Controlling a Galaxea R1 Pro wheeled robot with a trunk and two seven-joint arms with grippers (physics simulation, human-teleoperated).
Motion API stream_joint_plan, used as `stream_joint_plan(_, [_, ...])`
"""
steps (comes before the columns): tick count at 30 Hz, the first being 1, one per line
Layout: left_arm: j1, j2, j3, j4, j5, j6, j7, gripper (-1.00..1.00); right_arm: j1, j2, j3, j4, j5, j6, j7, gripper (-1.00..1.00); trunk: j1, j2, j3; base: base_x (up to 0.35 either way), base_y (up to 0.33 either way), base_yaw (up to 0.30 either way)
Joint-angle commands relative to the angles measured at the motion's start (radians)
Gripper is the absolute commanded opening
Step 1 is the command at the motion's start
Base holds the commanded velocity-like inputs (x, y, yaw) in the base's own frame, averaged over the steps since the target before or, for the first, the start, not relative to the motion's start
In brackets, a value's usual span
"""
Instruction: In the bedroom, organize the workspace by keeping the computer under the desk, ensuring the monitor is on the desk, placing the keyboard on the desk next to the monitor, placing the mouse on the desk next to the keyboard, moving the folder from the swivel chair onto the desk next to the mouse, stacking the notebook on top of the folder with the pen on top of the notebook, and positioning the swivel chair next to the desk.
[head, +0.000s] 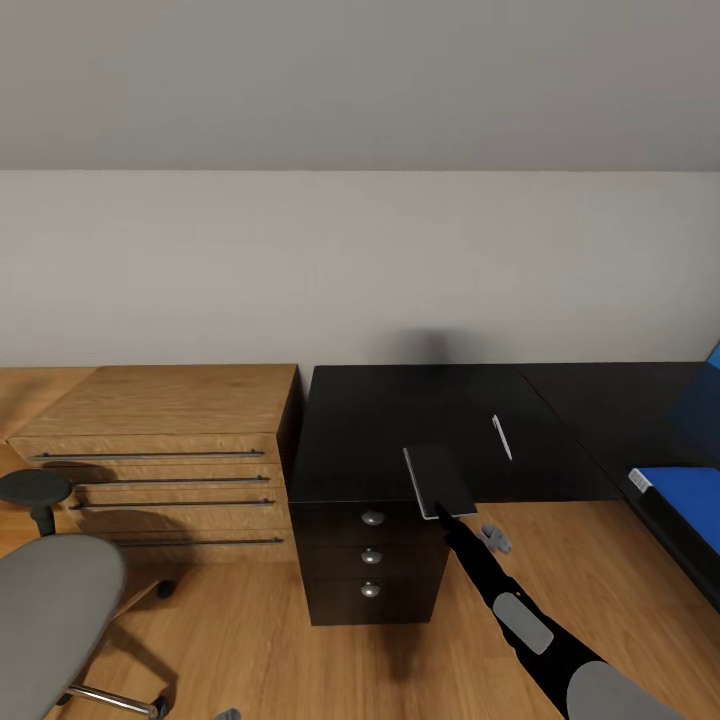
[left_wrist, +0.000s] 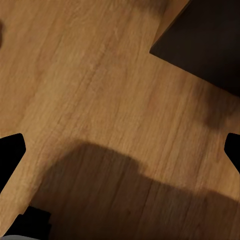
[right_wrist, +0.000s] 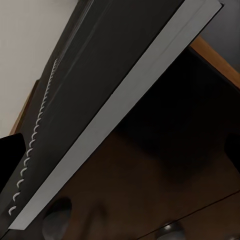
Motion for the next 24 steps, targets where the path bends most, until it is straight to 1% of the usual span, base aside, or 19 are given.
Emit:
stream_joint_plan(1, [-0.001, 0.001, -0.006, 0.000, 0.010, -0.005, 0.004, 1.00, -0.001, -0.001, 0.008, 0.001, -0.010, -0.006, 0.003, 1.00, 0.000, 0.000, -0.001, 0.000, 0.000, 0.000])
stream_joint_plan(3, [-0.001, 0.001, -0.006, 0.000, 0.010, -0.005, 0.004, 1.00, -0.001, -0.001, 0.008, 0.001, -0.010, -0.006, 0.003, 1.00, 0.000, 0.000, -0.001, 0.000, 0.000, 0.000])
stream_joint_plan(7, [-0.001, 0.001, -0.006, 0.000, 0.010, -0.005, 0.004, 1.00, -0.001, -0.001, 0.007, 0.001, -0.010, -0.006, 0.003, 1.00, -0.015, 0.028, 0.012, 0.000, 0.000, 0.000])
stream_joint_plan(24, [0.000, 0.001, -0.006, 0.000, 0.010, -0.005, 0.004, 1.00, -0.001, -0.001, 0.007, 0.001, -0.010, -0.006, 0.003, 1.00, -0.015, 0.028, 0.012, 0.000, 0.000, 0.000])
